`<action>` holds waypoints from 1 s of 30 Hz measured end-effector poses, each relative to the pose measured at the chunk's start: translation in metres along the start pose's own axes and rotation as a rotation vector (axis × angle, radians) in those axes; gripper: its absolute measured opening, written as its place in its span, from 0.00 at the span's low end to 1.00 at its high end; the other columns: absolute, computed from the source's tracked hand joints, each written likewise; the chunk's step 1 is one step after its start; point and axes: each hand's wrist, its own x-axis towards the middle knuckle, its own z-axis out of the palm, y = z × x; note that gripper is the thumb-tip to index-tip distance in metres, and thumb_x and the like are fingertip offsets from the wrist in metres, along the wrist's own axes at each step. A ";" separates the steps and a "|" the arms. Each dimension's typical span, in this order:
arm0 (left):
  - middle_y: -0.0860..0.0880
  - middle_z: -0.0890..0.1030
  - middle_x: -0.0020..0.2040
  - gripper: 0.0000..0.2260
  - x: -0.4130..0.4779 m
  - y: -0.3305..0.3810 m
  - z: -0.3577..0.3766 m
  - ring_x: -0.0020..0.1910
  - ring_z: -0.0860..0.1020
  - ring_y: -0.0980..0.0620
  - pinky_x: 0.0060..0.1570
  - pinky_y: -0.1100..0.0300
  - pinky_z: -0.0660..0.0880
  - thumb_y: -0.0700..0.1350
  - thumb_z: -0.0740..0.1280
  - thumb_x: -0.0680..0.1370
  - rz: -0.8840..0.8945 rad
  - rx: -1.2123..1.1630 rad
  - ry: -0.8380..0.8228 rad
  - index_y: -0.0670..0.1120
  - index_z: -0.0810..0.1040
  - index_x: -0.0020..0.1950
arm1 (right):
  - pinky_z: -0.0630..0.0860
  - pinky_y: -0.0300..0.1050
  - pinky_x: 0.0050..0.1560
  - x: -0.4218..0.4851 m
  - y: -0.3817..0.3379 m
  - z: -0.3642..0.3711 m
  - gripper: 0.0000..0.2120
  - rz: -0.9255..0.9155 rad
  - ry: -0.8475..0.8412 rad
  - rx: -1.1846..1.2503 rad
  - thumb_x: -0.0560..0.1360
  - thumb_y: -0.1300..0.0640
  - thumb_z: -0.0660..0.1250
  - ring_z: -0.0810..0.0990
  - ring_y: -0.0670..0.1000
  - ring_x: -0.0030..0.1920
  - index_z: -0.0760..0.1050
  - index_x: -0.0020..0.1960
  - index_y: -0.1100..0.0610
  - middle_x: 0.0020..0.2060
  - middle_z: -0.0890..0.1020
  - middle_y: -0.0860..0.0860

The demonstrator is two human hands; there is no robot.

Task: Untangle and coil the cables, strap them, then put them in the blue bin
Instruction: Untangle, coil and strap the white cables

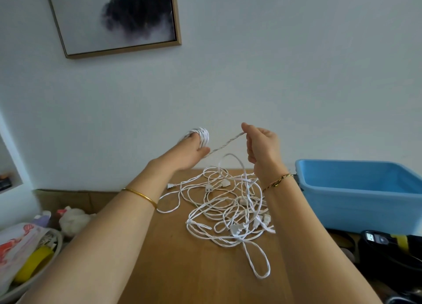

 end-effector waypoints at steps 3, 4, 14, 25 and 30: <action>0.45 0.78 0.40 0.11 -0.009 0.015 -0.007 0.35 0.79 0.49 0.38 0.57 0.76 0.50 0.58 0.82 -0.076 -0.257 -0.156 0.42 0.70 0.49 | 0.54 0.37 0.24 0.006 -0.003 -0.002 0.22 -0.012 0.033 0.018 0.76 0.54 0.65 0.56 0.47 0.21 0.61 0.27 0.55 0.22 0.61 0.50; 0.45 0.78 0.39 0.13 -0.013 0.019 -0.010 0.33 0.78 0.50 0.36 0.58 0.76 0.53 0.58 0.82 -0.114 -0.392 -0.217 0.43 0.71 0.50 | 0.54 0.36 0.23 0.008 -0.004 -0.002 0.23 -0.015 0.034 0.010 0.77 0.53 0.65 0.56 0.46 0.20 0.61 0.27 0.55 0.21 0.61 0.49; 0.49 0.68 0.23 0.20 -0.024 0.026 -0.031 0.20 0.65 0.56 0.22 0.65 0.65 0.50 0.56 0.80 -0.088 -0.959 -0.513 0.36 0.79 0.49 | 0.57 0.35 0.21 0.011 -0.005 0.000 0.24 -0.048 -0.076 -0.269 0.77 0.44 0.63 0.58 0.47 0.22 0.67 0.27 0.56 0.22 0.63 0.49; 0.53 0.70 0.24 0.20 -0.011 0.032 -0.039 0.20 0.68 0.59 0.24 0.70 0.67 0.51 0.58 0.76 -0.047 -2.042 -0.392 0.35 0.80 0.49 | 0.60 0.36 0.22 -0.001 0.004 0.007 0.18 0.139 -0.537 -0.221 0.82 0.48 0.52 0.59 0.44 0.22 0.67 0.38 0.56 0.21 0.62 0.45; 0.52 0.71 0.26 0.22 -0.005 0.040 -0.039 0.28 0.71 0.58 0.34 0.65 0.77 0.54 0.57 0.81 -0.128 -2.120 0.046 0.35 0.75 0.53 | 0.76 0.46 0.36 -0.004 -0.006 0.005 0.15 0.165 -0.655 -0.355 0.83 0.55 0.53 0.76 0.50 0.26 0.74 0.45 0.60 0.22 0.64 0.47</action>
